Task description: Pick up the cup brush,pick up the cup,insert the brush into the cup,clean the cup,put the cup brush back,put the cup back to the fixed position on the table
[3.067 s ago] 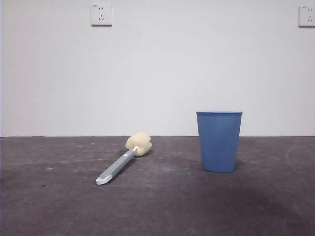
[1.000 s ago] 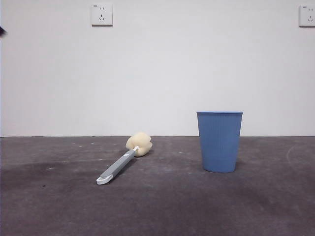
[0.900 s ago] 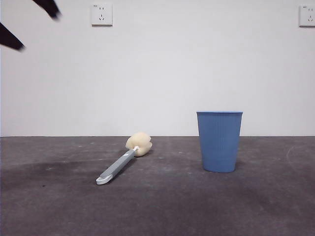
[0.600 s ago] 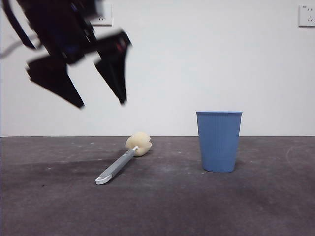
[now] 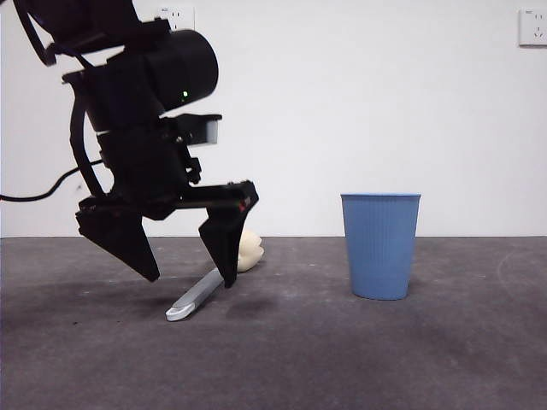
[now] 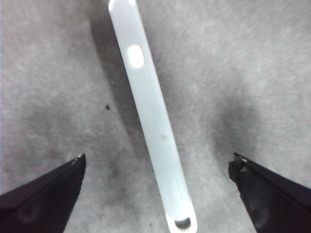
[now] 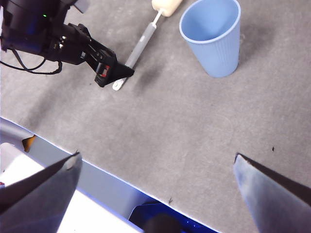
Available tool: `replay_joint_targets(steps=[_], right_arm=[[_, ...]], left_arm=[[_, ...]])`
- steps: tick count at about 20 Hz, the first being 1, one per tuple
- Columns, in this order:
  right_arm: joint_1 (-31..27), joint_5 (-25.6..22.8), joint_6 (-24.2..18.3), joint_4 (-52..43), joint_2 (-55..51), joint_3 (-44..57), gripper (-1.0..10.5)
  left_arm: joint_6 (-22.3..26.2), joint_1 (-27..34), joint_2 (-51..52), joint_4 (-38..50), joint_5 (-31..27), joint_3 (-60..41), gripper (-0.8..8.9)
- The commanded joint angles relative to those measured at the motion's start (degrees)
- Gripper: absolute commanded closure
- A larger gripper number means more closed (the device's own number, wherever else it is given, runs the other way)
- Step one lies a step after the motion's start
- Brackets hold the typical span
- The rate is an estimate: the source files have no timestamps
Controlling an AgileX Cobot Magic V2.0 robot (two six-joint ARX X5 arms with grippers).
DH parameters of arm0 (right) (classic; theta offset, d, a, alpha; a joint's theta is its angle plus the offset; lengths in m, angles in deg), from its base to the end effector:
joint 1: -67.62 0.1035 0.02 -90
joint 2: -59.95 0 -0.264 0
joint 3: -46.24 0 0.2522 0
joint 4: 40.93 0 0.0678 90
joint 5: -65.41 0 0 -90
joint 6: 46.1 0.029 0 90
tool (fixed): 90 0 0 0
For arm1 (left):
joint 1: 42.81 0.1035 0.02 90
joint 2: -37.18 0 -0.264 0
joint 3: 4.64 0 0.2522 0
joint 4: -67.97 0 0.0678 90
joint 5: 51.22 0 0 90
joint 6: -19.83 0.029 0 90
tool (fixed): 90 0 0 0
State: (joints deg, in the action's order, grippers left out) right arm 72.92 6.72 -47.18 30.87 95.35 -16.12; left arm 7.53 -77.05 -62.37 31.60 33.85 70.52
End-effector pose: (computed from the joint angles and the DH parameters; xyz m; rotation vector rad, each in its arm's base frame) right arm 0.0934 0.0238 0.3055 0.1617 0.7692 0.6127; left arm 0.2831 -0.1897 0.1753 0.1668 1.0479 -0.3498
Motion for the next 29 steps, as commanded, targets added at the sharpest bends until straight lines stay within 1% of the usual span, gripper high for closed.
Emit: replay_joint_targets(steps=[1,7,9,10,11,13,15,16,17,23,25,27,29], right_arm=[[0.2,-0.2,0.1,-0.3,0.3,-0.2,4.1],[0.2,-0.2,0.1,-0.3,0.6,-0.2,4.1],[0.2,-0.2,0.1,-0.3,0.6,-0.2,4.1],[0.2,-0.2,0.1,-0.3,0.6,-0.2,4.1],[0.2,-0.2,0.1,-0.3,0.6,-0.2,4.1],[0.2,-0.2,0.1,-0.3,0.6,-0.2,4.1],[0.2,-0.2,0.1,-0.3,0.6,-0.2,4.1],[0.2,-0.2,0.1,-0.3,0.6,-0.2,4.1],[0.2,-0.2,0.1,-0.3,0.6,-0.2,4.1],[0.2,-0.2,0.2,0.0,0.9,-0.2,4.1],[0.2,-0.1,1.1,0.1,1.6,-0.2,4.1],[0.2,0.3,1.0,-0.2,2.9,-0.2,4.1],[0.2,0.3,1.1,-2.3,4.3,-0.2,4.1]], left_arm=[[-1.4,-0.7,-0.8,1.0,-1.3,-0.1,3.15],[-3.0,-1.1,-3.4,1.4,-2.5,-0.1,3.15],[-3.1,-1.8,-3.4,2.0,-3.9,-0.1,3.16],[-3.1,-1.8,-3.4,2.1,-4.0,-0.1,3.29],[-3.1,-1.8,-3.4,2.0,-4.0,-0.1,3.99],[-3.2,-1.8,-3.5,2.0,-3.3,-0.1,5.74],[-3.2,-1.8,-3.5,2.0,-1.8,-0.1,7.31],[-3.1,-1.8,-3.4,2.0,-1.3,-0.1,7.96],[-3.1,-1.8,-3.4,2.0,-0.9,-0.1,8.21],[-2.9,-1.7,-1.6,1.3,-0.8,-0.1,8.2],[-2.7,-1.6,0.3,0.5,-0.8,-0.1,8.2],[-2.5,-1.6,2.7,-0.3,-0.8,-0.1,8.2],[-2.1,-1.6,5.7,-1.8,-0.5,-0.1,8.2]])
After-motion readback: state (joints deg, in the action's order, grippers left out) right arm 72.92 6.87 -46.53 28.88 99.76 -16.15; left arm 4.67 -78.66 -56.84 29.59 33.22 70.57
